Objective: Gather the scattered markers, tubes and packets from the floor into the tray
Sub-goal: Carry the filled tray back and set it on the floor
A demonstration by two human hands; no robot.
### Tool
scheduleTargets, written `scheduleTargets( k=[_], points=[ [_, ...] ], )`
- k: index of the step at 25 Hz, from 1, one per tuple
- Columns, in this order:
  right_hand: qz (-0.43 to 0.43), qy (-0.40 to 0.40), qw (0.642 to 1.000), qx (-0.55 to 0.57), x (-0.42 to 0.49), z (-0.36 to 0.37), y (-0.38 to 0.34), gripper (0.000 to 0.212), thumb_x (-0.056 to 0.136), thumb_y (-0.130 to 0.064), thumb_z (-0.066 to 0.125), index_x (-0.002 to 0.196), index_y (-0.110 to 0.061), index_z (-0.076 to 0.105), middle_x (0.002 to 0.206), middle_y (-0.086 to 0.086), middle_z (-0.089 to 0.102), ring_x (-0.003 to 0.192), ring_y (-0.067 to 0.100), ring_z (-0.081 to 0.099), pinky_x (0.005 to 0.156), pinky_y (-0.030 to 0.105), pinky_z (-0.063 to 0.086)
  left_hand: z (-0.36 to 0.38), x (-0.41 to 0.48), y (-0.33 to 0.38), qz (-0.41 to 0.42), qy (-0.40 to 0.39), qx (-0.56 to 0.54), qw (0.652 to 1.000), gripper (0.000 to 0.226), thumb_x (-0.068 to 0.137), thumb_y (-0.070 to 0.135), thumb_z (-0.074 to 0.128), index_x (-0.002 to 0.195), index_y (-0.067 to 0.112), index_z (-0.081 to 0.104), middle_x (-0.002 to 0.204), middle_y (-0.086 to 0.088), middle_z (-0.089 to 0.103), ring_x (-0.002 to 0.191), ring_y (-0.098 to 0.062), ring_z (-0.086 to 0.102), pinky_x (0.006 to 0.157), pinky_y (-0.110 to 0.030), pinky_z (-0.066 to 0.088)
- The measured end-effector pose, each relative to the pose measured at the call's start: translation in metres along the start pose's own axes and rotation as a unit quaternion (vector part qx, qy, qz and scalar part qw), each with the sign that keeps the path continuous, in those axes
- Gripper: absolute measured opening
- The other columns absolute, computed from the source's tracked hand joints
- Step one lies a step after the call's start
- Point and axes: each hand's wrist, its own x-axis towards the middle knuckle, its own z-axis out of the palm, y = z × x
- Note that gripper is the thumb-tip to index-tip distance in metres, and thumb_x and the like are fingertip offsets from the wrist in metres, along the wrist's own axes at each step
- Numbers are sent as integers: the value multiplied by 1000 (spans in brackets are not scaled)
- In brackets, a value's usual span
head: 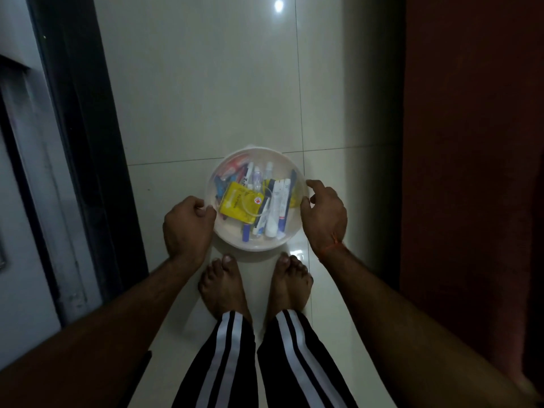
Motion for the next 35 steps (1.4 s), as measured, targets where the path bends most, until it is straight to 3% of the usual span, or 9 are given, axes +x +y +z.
scheduleTargets(
  k=[9, 15, 17, 19, 23, 25, 29, 31, 35],
  points=[
    [-11, -5, 999, 46, 1, 10, 10, 28, 101, -16, 60, 128, -18, 65, 107, 10, 71, 91, 25, 69, 79, 31, 54, 13, 13, 10, -114, -88, 4, 990, 18, 94, 1, 62, 110, -4, 56, 117, -30, 64, 107, -44, 62, 84, -47, 49],
    [64, -73, 994, 46, 13, 8, 7, 26, 97, -9, 62, 121, -19, 61, 105, 10, 75, 90, 29, 71, 77, 36, 60, 12, 16, 21, -99, -155, 73, 980, 34, 96, 5, 60, 125, -2, 45, 128, -33, 54, 115, -52, 59, 93, -57, 50],
    [108, -106, 987, 52, 14, 8, 3, 23, 98, -16, 57, 121, -19, 58, 112, 9, 72, 95, 30, 69, 82, 41, 60, 7, 22, 24, -108, -179, 72, 975, 40, 93, 5, 64, 127, -4, 44, 131, -34, 53, 119, -52, 57, 96, -55, 49],
    [138, -146, 970, 139, 10, 9, 7, 23, 101, -28, 53, 122, -18, 56, 120, 8, 69, 102, 28, 67, 88, 41, 58, 0, 24, 23, -91, -193, 58, 975, 38, 90, 3, 66, 121, -7, 46, 128, -35, 55, 117, -51, 58, 93, -52, 49],
    [128, -204, 935, 260, 0, 15, 22, 33, 92, -34, 72, 105, -23, 45, 117, 13, 63, 102, 28, 66, 84, 41, 58, 0, 26, 16, -81, -208, 15, 975, 35, 82, 15, 62, 107, -5, 49, 118, -33, 56, 109, -45, 58, 81, -43, 43],
    [176, -217, 903, 327, -1, 13, 25, 31, 90, -29, 73, 101, -25, 44, 119, 14, 61, 106, 33, 65, 88, 49, 61, -1, 32, 15, -115, -209, -23, 971, 34, 66, 26, 53, 96, 10, 50, 108, -26, 60, 104, -43, 61, 76, -40, 43],
    [301, -316, 778, 453, -17, -21, 46, 37, 96, -26, 71, 128, -28, 53, 129, 4, 68, 106, 21, 71, 74, 39, 64, 0, 36, -1, -127, -252, -123, 952, 21, 63, 46, 67, 77, 36, 54, 96, -8, 69, 93, -44, 72, 82, -62, 62],
    [345, -337, 744, 462, -34, -32, 69, 27, 96, -29, 69, 122, -24, 65, 124, 7, 75, 99, 20, 76, 74, 38, 65, -10, 24, 31, -97, -273, -155, 945, 17, 77, 36, 76, 82, 37, 59, 104, -3, 72, 84, -39, 73, 77, -53, 63],
    [387, -211, 659, 609, -61, -44, 103, 32, 96, -26, 66, 125, -12, 67, 117, 12, 78, 103, 24, 78, 83, 38, 66, 9, 20, 92, -118, -257, -285, 916, 17, 102, 12, 58, 93, 26, 56, 98, -8, 67, 67, -22, 63, 64, -31, 50]
  ],
)
